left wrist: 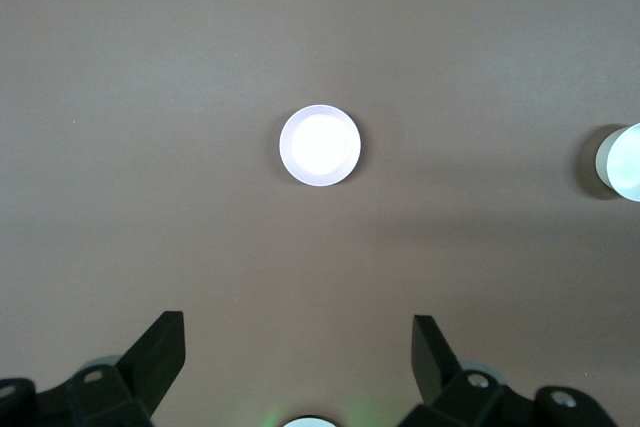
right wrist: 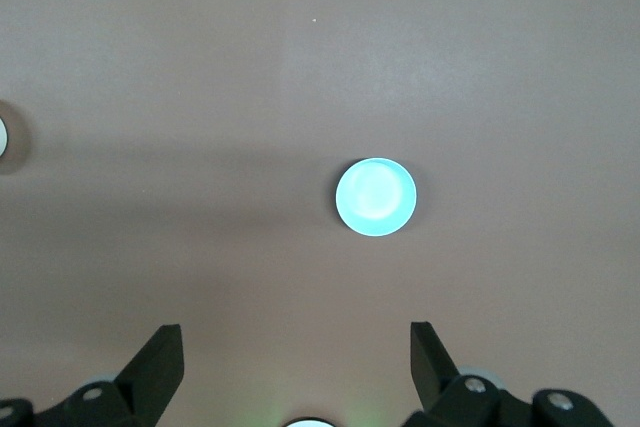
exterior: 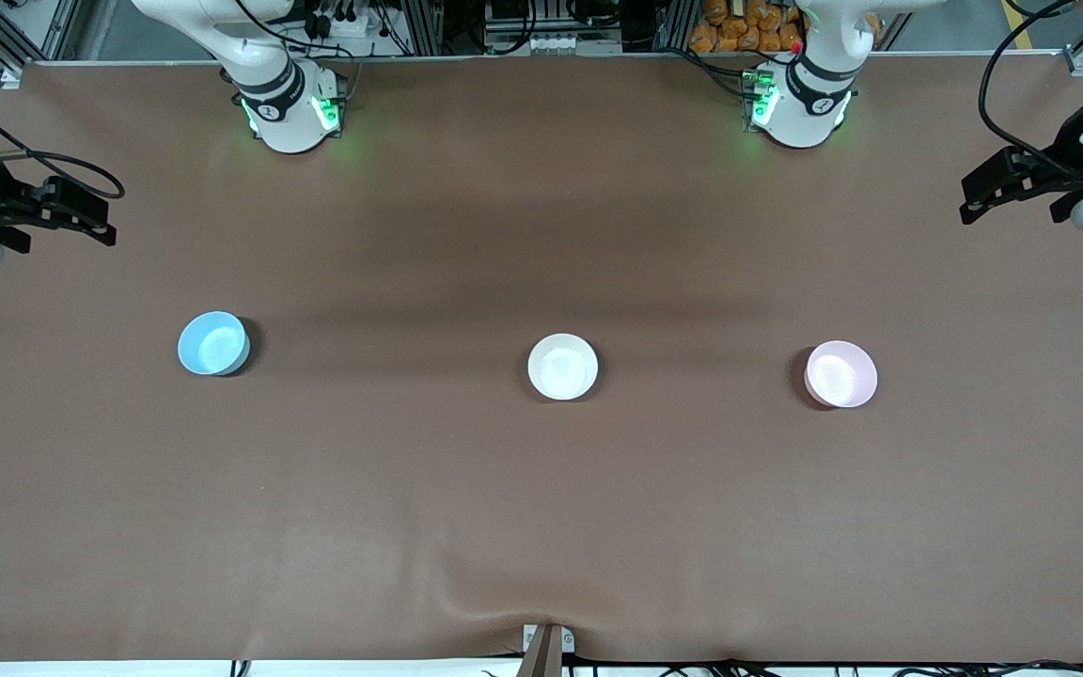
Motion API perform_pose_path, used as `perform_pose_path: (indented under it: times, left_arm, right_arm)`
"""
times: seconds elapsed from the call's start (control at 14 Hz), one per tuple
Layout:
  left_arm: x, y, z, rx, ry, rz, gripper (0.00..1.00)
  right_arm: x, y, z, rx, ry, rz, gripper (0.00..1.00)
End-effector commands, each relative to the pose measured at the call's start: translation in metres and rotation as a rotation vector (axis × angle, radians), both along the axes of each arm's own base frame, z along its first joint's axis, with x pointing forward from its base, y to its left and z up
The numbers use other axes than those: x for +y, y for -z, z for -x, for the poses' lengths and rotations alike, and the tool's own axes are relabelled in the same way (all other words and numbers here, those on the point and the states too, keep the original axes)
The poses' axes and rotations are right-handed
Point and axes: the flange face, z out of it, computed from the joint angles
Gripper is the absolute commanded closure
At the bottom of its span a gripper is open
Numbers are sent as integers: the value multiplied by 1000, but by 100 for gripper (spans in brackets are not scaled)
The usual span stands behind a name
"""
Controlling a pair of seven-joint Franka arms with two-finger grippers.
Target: Stack pink and blue bowls on white bowl
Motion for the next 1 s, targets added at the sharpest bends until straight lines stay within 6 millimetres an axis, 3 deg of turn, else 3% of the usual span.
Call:
perform_pose_path:
  times: [0.0,0.14,0.93]
  left_arm:
    - [10,-9,6,-1,-4,2,0]
    - [25,-11,6,-5,-32,2,0]
    - [50,-4,8,28,-69,2,0]
  right_arm:
    - [1,-2,2,3,9,-11,0]
    - [1,-1,2,5,9,-11,0]
    - [0,-1,2,6,12,-11,0]
